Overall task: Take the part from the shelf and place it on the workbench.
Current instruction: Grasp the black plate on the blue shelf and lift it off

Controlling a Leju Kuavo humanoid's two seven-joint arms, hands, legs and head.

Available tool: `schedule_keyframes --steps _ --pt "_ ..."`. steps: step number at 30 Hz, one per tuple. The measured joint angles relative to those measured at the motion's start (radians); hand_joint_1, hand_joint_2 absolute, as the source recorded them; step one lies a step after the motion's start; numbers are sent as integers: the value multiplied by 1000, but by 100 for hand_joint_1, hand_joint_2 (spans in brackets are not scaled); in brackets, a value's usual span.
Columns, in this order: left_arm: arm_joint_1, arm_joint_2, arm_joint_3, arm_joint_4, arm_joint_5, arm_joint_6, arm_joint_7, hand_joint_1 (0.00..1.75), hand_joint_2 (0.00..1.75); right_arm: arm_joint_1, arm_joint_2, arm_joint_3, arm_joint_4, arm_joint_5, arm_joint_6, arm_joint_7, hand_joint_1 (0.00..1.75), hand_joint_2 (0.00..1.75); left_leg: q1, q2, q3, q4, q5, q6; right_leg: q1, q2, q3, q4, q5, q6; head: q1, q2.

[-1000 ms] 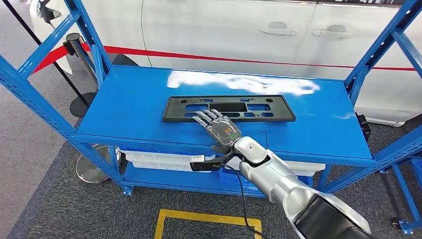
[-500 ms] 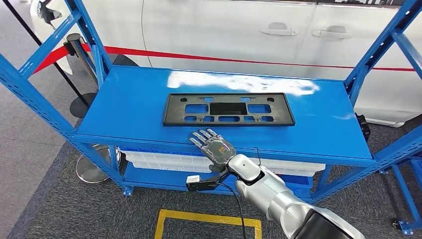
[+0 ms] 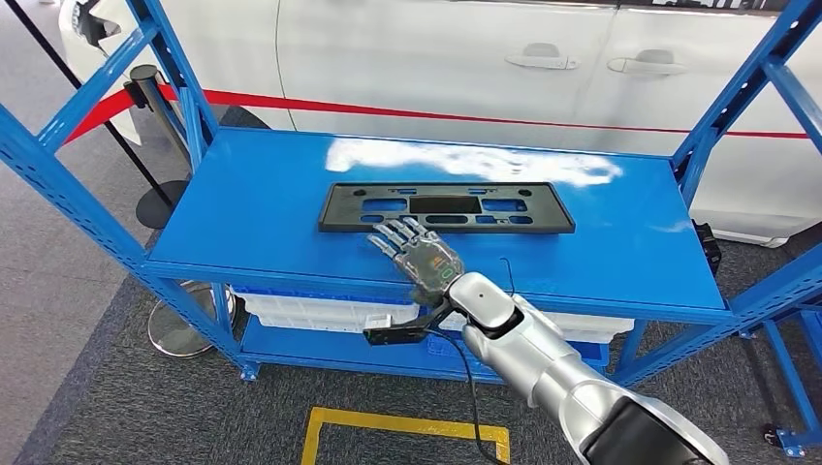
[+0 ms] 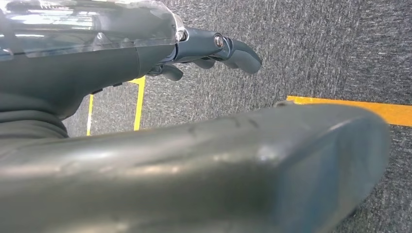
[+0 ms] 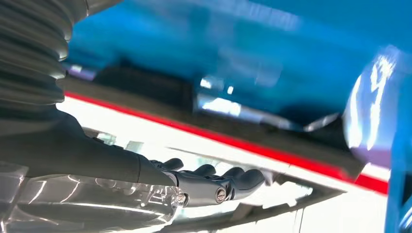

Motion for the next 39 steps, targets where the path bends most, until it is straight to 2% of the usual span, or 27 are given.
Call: schedule_keyframes --steps 6,12,15,18,28,39 --pt "0 0 -6 0 8 -2 0 0 0 -53 -26 -37 -61 -36 35 -38 0 175 0 0 -1 0 0 0 0 0 0 0 0 0 0 0" --pt "2 0 -8 0 27 3 -3 0 0 -273 -50 -65 -55 -205 149 -112 0 175 -1 0 -3 0 1 0 -1 0 -3 0 2 1 0 0" --pt "0 -1 -8 0 35 11 -2 0 0 -364 -44 -63 -11 -254 159 -138 0 175 -1 -1 -3 0 1 0 -1 -1 -2 0 2 1 0 0" --pt "-1 -2 -7 0 42 15 0 0 0 -407 -31 -56 45 -284 140 -158 0 175 -1 -1 -3 0 1 0 -1 -1 -2 0 1 1 0 0" --pt "2 -3 16 0 89 -20 -82 0 0 -391 -13 -6 166 -307 56 -156 0 175 -1 -1 -3 0 1 0 -1 -1 -3 0 1 1 0 0" --pt "4 -3 18 0 91 -23 -86 0 0 -360 -13 9 170 -309 56 -146 0 175 -1 -1 -3 0 1 0 -1 -1 -3 0 1 1 0 0"
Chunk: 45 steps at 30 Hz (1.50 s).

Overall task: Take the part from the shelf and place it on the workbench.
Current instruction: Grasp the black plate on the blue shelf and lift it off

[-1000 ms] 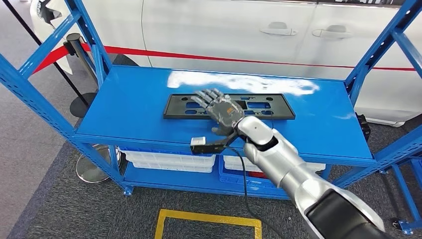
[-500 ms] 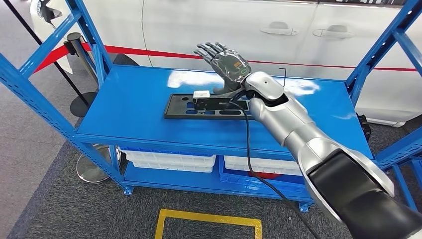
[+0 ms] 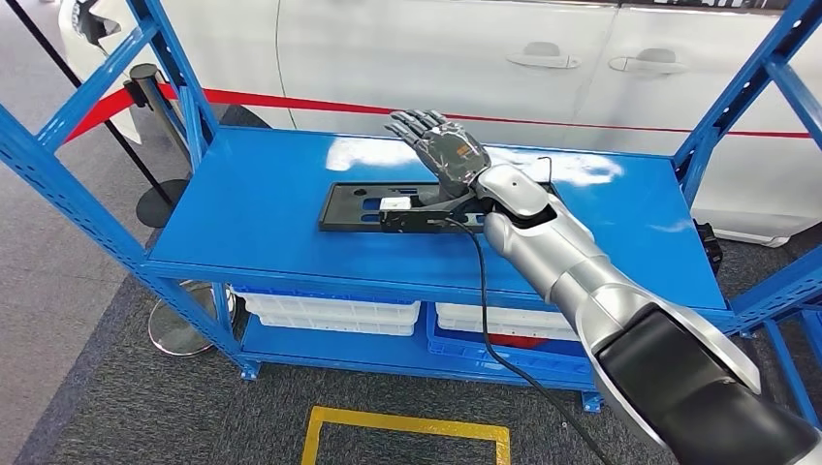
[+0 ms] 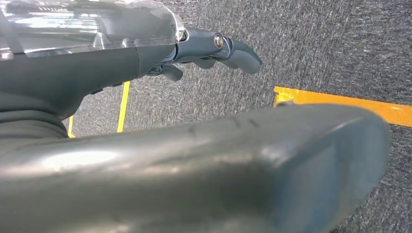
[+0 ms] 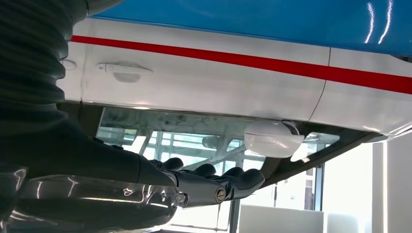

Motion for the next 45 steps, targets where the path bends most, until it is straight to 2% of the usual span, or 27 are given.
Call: schedule_keyframes --steps 11,21,45 --pt "2 0 8 0 0 0 2 0 0 9 0 2 1 -1 5 -1 0 175 0 0 0 0 0 0 0 0 0 0 0 0 0 0" --pt "1 0 12 0 0 -12 1 0 0 73 0 47 29 -4 6 -12 0 175 0 0 0 0 0 0 0 0 0 0 0 0 0 0" --pt "3 3 15 0 12 -25 -18 0 0 121 12 98 90 -20 -13 -23 0 175 0 0 0 0 0 0 0 0 0 0 0 0 0 0"
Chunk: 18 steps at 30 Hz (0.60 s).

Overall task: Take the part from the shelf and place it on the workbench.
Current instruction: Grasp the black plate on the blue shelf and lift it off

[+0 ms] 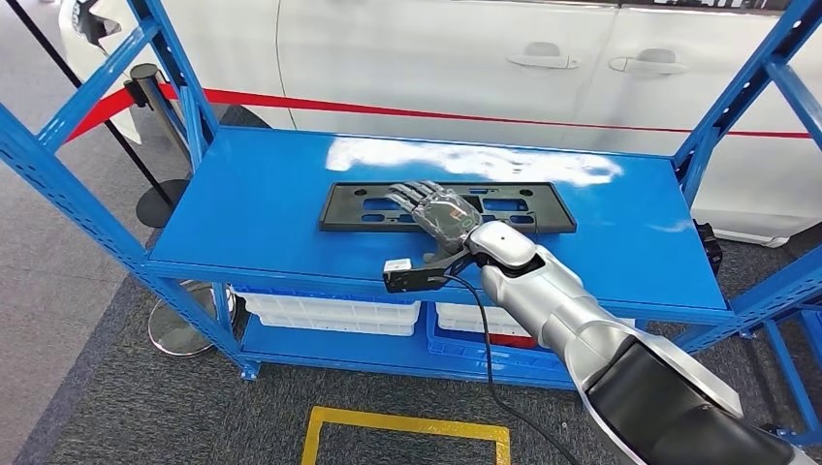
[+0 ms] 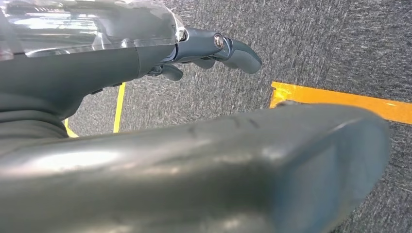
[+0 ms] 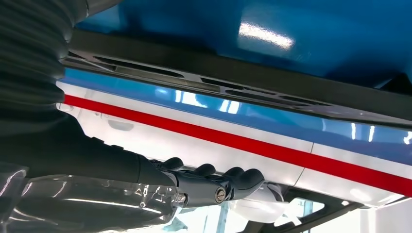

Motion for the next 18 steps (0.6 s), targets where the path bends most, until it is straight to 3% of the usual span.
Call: schedule_keyframes --steps 10,14,16,18 --pt "2 1 4 0 16 -25 -2 0 0 11 3 8 10 1 -11 4 0 175 0 0 0 0 0 0 0 0 0 0 0 0 0 0" --pt "4 2 11 0 31 -49 -13 0 0 17 5 10 9 3 -12 10 0 175 0 1 7 -18 -7 22 -3 0 2 8 11 16 0 0" --pt "6 2 18 0 38 -56 -18 0 0 18 5 11 8 4 -13 13 0 175 6 2 28 -30 -6 28 -4 0 -16 47 -3 21 0 0" --pt "8 2 25 0 42 -56 -20 0 0 22 5 12 8 4 -14 17 0 175 9 2 42 -32 -10 28 -9 0 -74 146 -49 31 0 0"
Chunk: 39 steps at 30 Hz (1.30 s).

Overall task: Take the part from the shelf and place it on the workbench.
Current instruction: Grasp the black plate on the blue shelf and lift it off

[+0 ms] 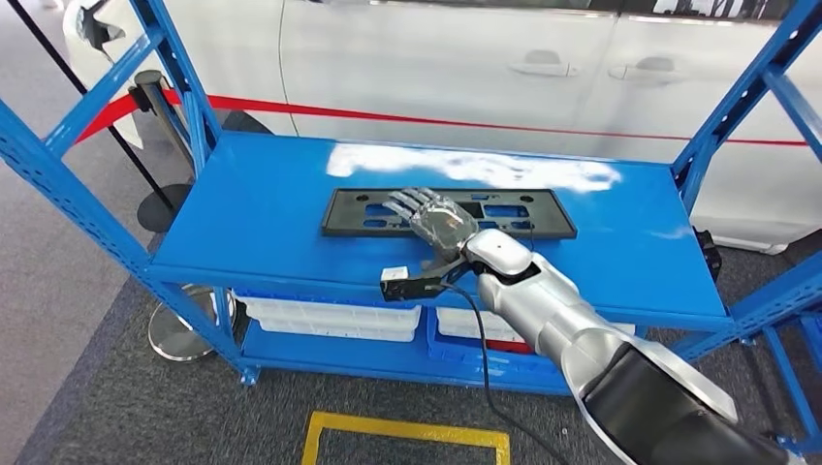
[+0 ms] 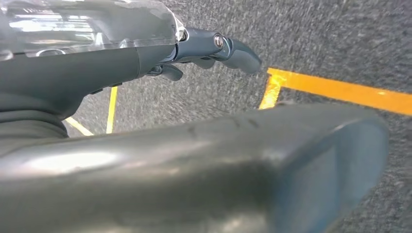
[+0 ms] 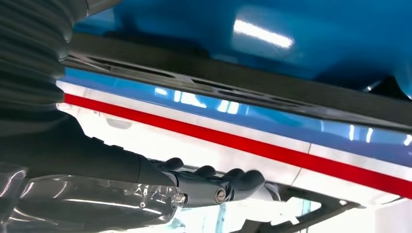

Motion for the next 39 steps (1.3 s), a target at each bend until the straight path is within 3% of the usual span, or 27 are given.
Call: schedule_keyframes --steps 2,3,4,6,8,11,12,13,14,15,17,18,19,20,21,23,24,25,26,29,35,39 --pt "4 0 3 0 0 2 0 0 0 13 0 1 0 2 0 5 0 175 3 0 11 0 -10 -6 -10 -1 -72 107 -32 12 0 0" --pt "7 0 4 0 1 4 0 0 0 21 0 1 0 3 0 8 0 175 6 -1 20 1 -18 -11 -16 -1 -92 122 -24 18 0 0" --pt "10 0 5 0 1 6 0 0 0 27 0 2 -1 3 1 10 0 175 10 -2 31 1 -27 -16 -22 -2 -91 99 -1 23 0 0" --pt "14 1 7 0 2 7 0 0 0 34 -2 4 -1 4 1 14 0 175 18 -4 59 1 -52 -31 -32 -8 -49 -30 78 31 0 0" --pt "15 1 7 0 3 8 0 0 0 37 -5 5 -2 5 1 16 0 175 21 -4 80 -1 -77 -49 -30 -11 -13 -125 114 22 0 0" --pt "11 1 7 0 5 8 1 0 0 38 -6 7 -12 11 0 18 0 175 23 0 92 14 -78 -74 -21 -4 6 -134 89 -14 0 0" --pt "10 1 7 0 6 8 1 0 0 36 -6 8 -16 13 -1 18 0 175 25 1 78 53 -60 -80 -21 -2 17 -136 78 -24 0 0" --pt "8 1 7 0 8 8 1 0 0 35 -5 8 -19 15 -1 19 0 175 26 2 42 115 -41 -84 -22 -1 32 -138 67 -33 0 0" --pt "7 1 7 0 9 9 1 0 0 35 -4 8 -20 16 0 19 0 175 27 2 -6 187 -32 -87 -23 -1 49 -141 55 -39 -1 0" --pt "7 1 7 0 10 9 2 0 0 38 -4 8 -20 17 1 20 0 175 28 2 -56 254 -43 -89 -23 -2 65 -142 44 -43 -1 0" --pt "9 1 7 0 13 8 3 0 0 43 -2 9 -21 18 6 19 0 175 28 2 -141 326 -121 -92 -20 0 99 -142 19 -47 -1 0" --pt "10 1 8 0 14 7 5 0 0 44 -2 10 -21 18 13 17 0 175 28 2 -168 326 -164 -92 -20 1 118 -142 6 -47 0 0" --pt "12 2 8 0 15 5 8 0 0 45 -2 10 -21 16 20 15 0 175 28 2 -186 306 -185 -90 -19 4 137 -142 -8 -46 0 0" --pt "13 2 8 0 16 3 12 0 0 45 -2 10 -21 15 28 11 2 175 27 3 -193 262 -167 -86 -19 6 155 -142 -23 -44 0 0" --pt "16 2 8 0 16 1 15 0 0 47 -2 10 -21 13 33 9 46 175 27 3 -194 202 -108 -80 -19 7 171 -143 -37 -41 0 0" --pt "19 2 8 0 16 -4 18 0 0 50 -2 10 -19 7 42 3 133 175 21 3 -194 91 56 -71 -16 11 194 -138 -64 -31 0 0" --pt "20 2 8 0 16 -6 19 0 0 51 -3 10 -19 1 49 -1 175 175 18 3 -193 65 109 -67 -14 13 199 -138 -75 -24 0 0" --pt "20 2 8 0 16 -10 18 0 0 51 -3 10 -19 -11 60 -9 175 175 16 1 -193 56 131 -64 -12 15 205 -138 -84 -18 0 0" --pt "19 2 8 0 16 -12 16 0 0 50 -4 9 -21 -23 70 -18 175 175 17 0 -191 59 132 -64 -11 15 207 -140 -88 -16 0 0" --pt "15 0 8 0 17 -5 6 0 0 48 -9 8 -31 -43 74 -39 175 175 18 -4 -187 54 132 -62 -12 11 215 -147 -85 -24 0 0" --pt "11 1 8 0 19 22 0 0 0 45 -22 -4 -78 -60 18 -43 175 175 15 -10 -183 54 118 -46 -13 5 238 -181 -95 -28 0 0" --pt "10 2 10 0 22 26 0 0 0 44 -32 -23 -106 -83 -20 -58 175 175 13 -11 -180 54 117 -42 -14 2 242 -186 -95 -21 0 0"
